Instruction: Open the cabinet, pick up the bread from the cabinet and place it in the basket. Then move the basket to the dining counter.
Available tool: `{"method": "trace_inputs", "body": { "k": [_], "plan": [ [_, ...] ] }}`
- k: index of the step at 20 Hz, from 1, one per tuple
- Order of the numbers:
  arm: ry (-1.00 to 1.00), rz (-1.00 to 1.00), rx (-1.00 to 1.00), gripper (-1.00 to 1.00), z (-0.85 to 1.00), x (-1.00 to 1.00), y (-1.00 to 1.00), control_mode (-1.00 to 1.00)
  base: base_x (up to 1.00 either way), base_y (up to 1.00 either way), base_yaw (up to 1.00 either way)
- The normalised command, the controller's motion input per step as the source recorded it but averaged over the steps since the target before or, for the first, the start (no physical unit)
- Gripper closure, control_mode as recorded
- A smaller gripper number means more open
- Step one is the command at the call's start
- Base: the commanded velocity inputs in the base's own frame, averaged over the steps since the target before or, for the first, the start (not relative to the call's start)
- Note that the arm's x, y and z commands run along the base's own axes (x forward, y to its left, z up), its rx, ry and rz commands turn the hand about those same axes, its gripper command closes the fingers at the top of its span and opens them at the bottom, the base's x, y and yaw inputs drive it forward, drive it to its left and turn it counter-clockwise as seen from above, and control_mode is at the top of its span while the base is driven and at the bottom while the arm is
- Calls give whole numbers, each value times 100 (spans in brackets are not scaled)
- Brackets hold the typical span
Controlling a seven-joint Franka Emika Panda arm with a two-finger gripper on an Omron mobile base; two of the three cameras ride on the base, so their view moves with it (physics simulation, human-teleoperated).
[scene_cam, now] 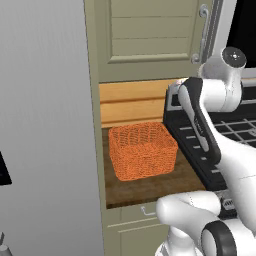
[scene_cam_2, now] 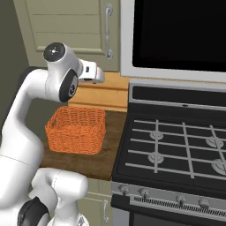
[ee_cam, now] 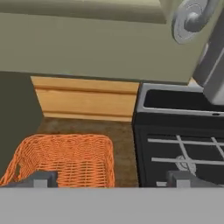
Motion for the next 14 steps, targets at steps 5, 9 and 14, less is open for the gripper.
{"method": "trace_inputs", "body": {
  "k": [5, 9, 14],
  "plan": [
    [-26, -12, -5, -100, 88, 17, -34, -100, 0, 0, 0],
    [-11, -13, 1, -100, 91, 17, -47, -100, 0, 0, 0],
    [-1, -3, 8, -100, 68, 1, -24, -100, 0, 0, 0]
  ]
}}
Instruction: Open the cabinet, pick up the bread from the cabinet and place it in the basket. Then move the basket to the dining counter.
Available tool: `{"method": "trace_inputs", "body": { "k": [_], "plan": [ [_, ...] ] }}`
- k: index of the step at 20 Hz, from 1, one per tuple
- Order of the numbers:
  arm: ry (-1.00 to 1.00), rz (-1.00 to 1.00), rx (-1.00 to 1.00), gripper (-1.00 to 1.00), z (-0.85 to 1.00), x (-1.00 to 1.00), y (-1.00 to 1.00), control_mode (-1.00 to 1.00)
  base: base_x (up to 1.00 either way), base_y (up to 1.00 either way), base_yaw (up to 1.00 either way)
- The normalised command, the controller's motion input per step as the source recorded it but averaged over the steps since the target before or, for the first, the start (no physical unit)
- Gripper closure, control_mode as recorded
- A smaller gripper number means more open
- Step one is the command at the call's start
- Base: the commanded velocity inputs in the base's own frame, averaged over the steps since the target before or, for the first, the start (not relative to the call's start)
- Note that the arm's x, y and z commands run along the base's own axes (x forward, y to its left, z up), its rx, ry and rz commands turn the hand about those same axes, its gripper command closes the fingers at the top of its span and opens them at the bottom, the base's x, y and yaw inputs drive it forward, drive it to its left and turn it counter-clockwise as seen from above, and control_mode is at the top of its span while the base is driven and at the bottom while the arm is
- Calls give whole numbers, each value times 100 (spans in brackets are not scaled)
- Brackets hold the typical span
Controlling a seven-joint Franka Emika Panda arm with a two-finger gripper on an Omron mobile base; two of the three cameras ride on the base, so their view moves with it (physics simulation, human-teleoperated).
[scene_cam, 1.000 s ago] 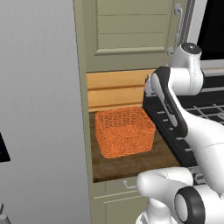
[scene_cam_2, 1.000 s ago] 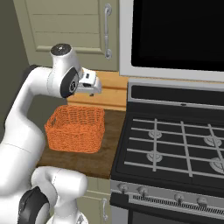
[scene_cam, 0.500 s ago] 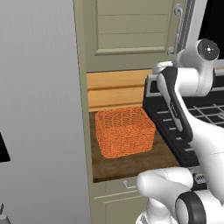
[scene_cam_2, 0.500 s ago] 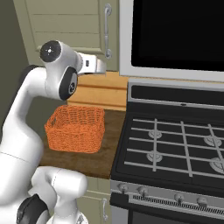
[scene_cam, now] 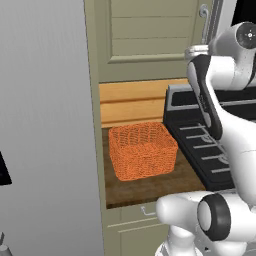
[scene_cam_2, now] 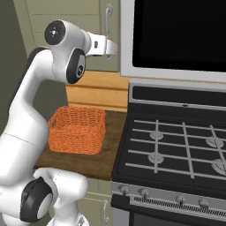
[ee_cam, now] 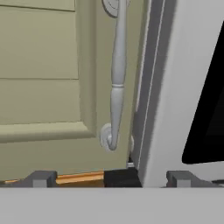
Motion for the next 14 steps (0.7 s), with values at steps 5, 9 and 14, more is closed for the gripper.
{"method": "trace_inputs", "body": {
  "k": [5, 9, 14],
  "plan": [
    [0, 0, 10, -100, 43, 8, -11, -100, 0, 0, 0],
    [5, 0, 11, -100, 0, 29, -23, -100, 0, 0, 0],
    [1, 0, 1, -100, 0, 35, -4, -100, 0, 0, 0]
  ]
}}
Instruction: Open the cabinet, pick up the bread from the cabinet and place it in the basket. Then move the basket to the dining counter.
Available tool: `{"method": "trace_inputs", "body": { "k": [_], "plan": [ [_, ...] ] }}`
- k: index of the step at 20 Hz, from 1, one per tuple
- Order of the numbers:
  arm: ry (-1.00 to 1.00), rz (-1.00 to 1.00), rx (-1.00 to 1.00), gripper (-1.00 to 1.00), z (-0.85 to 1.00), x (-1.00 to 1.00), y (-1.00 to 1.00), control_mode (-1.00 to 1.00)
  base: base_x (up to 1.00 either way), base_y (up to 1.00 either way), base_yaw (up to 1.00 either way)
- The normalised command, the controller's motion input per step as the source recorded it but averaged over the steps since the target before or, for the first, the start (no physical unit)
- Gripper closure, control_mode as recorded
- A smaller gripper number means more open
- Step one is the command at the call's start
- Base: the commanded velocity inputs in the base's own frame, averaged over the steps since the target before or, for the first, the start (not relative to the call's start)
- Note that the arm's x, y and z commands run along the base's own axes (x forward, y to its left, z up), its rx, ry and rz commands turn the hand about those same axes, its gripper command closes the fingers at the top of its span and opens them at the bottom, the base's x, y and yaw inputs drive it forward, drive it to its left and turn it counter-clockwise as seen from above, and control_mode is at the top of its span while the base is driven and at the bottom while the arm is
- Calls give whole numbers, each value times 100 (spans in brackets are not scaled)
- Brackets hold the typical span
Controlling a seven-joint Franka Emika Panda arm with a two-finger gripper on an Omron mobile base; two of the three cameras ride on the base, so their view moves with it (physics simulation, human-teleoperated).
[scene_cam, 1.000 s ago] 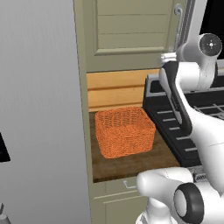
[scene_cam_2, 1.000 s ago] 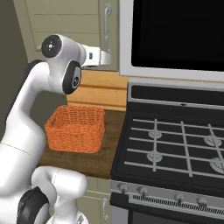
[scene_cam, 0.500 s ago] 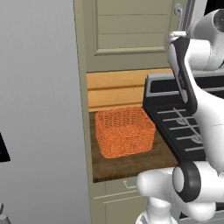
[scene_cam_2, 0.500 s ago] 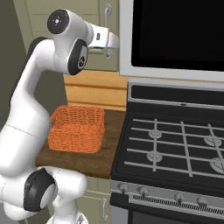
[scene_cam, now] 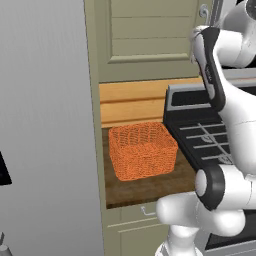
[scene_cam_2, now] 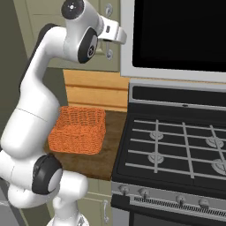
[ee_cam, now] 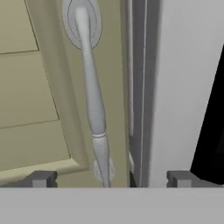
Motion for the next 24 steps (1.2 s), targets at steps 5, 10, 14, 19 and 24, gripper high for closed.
{"method": "trace_inputs", "body": {
  "k": [5, 10, 14, 19, 24],
  "plan": [
    [0, 0, 0, -100, 0, 38, 0, -100, 0, 0, 0],
    [0, 0, 0, -100, 0, 55, 0, -100, 0, 0, 0],
    [0, 0, 0, -100, 0, 47, 0, -100, 0, 0, 0],
    [-2, 0, 0, -100, -7, 34, 0, -100, 0, 0, 0],
    [-6, 0, 0, -100, -8, 17, 0, -100, 0, 0, 0]
  ]
}}
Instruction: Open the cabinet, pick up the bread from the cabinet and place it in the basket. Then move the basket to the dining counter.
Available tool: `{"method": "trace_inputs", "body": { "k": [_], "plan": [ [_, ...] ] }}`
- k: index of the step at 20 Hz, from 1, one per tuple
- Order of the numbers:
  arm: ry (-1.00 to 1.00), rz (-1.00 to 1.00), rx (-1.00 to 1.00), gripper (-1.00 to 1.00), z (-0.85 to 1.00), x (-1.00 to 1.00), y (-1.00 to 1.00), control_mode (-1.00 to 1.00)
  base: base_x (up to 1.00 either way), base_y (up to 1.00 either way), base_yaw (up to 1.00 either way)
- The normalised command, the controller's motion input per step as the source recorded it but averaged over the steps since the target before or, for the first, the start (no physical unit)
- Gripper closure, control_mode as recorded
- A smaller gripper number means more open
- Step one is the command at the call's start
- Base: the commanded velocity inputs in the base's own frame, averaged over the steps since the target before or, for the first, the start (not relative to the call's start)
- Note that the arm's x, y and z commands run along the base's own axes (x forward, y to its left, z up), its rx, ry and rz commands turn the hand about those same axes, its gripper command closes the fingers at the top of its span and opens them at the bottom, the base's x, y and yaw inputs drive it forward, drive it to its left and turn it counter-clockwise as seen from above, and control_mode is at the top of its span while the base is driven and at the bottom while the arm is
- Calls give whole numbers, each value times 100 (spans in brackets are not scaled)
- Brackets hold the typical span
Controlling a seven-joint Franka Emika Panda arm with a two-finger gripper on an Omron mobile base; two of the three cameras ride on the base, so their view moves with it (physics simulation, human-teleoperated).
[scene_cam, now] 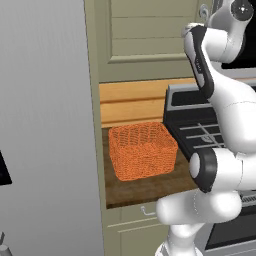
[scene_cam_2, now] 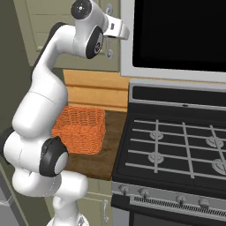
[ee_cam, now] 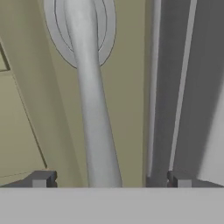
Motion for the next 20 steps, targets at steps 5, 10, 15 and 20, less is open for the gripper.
{"method": "trace_inputs", "body": {
  "k": [5, 10, 15, 20],
  "plan": [
    [0, 0, 0, 100, -3, 23, 0, -100, 0, 0, 0],
    [0, 0, 0, 100, -1, 16, 0, -100, 0, 0, 0],
    [0, -5, 0, 100, 0, -14, 6, -100, 0, 0, 0],
    [0, -13, 0, 100, 0, -76, 25, -100, 0, 0, 0]
  ]
}}
